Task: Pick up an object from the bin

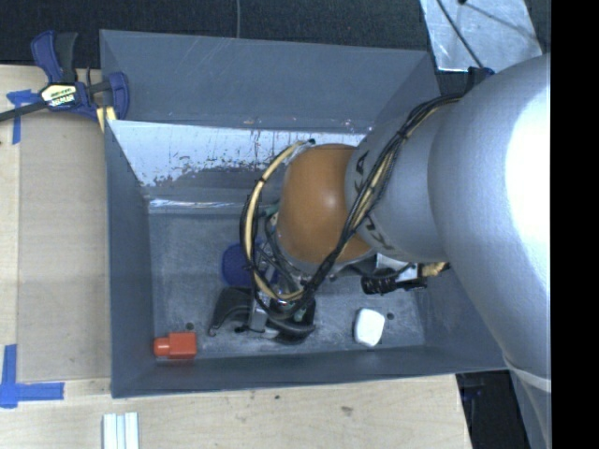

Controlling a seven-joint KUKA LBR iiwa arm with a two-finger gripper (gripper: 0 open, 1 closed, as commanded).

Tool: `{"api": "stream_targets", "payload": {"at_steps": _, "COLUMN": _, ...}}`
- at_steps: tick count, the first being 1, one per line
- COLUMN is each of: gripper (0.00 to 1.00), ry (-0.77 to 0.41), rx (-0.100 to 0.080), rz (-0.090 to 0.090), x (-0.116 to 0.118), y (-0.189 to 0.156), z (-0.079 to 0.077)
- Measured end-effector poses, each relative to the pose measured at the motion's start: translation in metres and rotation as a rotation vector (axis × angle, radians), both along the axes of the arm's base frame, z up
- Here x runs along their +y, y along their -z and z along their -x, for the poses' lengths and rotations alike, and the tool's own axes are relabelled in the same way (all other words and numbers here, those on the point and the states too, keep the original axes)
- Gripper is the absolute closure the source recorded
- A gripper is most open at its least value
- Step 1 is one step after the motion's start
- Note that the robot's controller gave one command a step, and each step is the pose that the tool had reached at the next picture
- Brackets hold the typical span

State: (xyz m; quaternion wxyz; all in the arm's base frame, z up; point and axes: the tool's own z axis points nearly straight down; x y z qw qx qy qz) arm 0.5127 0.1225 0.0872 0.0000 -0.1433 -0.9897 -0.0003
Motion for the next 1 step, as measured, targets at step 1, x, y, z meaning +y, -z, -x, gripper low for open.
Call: {"api": "stream_targets", "payload": {"at_steps": 1, "gripper": 1.0, "ry": -0.003, "rx": 0.006, "rz": -0.007, "x": 0.005, "y": -0.0002, "z": 0.0015}}
